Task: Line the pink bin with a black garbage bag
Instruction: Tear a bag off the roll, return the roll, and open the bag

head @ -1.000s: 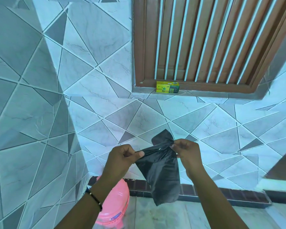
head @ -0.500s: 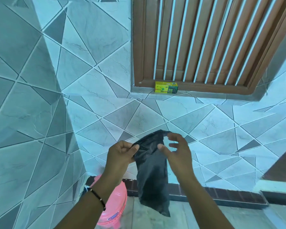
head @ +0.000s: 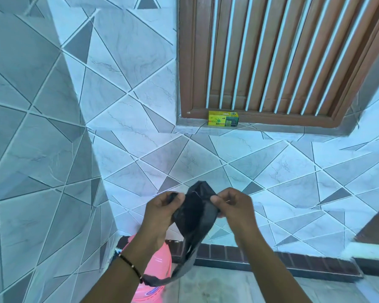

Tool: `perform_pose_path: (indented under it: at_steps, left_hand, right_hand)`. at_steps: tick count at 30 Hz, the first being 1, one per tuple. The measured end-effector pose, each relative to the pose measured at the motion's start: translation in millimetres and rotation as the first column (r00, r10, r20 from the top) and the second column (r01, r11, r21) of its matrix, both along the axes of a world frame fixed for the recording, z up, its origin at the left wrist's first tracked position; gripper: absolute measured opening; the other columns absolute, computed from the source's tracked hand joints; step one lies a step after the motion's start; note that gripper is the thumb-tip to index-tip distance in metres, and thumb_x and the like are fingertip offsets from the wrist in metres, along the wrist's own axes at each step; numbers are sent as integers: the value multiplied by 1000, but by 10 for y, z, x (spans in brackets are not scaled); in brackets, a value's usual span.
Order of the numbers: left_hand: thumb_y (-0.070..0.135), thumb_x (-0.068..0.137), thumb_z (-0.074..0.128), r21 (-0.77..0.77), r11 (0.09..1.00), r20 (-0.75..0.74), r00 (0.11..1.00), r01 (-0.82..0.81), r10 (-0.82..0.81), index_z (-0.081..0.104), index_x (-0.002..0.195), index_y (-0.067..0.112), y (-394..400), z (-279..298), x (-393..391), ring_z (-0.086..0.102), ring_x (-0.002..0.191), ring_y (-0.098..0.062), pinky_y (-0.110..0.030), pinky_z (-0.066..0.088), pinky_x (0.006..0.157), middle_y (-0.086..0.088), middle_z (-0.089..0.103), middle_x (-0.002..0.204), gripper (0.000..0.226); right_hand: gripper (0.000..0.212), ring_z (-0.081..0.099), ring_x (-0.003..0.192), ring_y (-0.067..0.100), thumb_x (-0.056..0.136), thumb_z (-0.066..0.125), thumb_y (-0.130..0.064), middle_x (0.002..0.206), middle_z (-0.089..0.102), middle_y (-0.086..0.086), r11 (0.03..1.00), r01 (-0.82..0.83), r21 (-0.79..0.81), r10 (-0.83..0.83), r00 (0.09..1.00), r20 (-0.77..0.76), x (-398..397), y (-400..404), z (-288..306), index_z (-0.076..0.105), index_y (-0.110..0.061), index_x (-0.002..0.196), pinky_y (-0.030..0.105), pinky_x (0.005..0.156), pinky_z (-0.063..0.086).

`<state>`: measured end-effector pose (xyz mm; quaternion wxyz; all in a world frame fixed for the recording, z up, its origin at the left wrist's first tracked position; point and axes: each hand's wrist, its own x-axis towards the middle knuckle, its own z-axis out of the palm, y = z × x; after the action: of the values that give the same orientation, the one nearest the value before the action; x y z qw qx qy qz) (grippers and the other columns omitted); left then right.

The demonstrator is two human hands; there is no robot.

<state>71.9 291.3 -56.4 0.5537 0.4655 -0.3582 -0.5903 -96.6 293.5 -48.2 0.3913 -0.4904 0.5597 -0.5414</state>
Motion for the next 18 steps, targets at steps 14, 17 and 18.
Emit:
perform_pose_path:
  at_steps: [14,17,18]
  left_hand:
    - [22,90,56,-166,972,559,796,-167,232,57,92,18,-153,-31,353,61,96,-28,-34,51,81,-6,64,100,4]
    - [37,82,64,-163,979,868,490,125,82,52,112,27,-75,-10,306,58,110,-20,-38,48,95,5,60,118,34]
    - [46,81,61,-162,974,887,457,160,72,49,120,29,-54,21,252,55,114,-18,-37,45,99,8,57,123,44]
  right_hand:
    - [22,46,66,20,92,51,-1,70,55,9,968,238,-74,-189,894,406,-490,-60,64,54,-14,74,29,64,38]
    - [24,54,66,17,92,46,5,73,60,7,983,133,-124,-75,919,387,-452,-28,103,57,-12,80,24,66,45]
    - [26,55,64,15,92,45,6,71,62,5,988,73,-135,-17,927,375,-414,-16,114,58,-13,80,21,63,47]
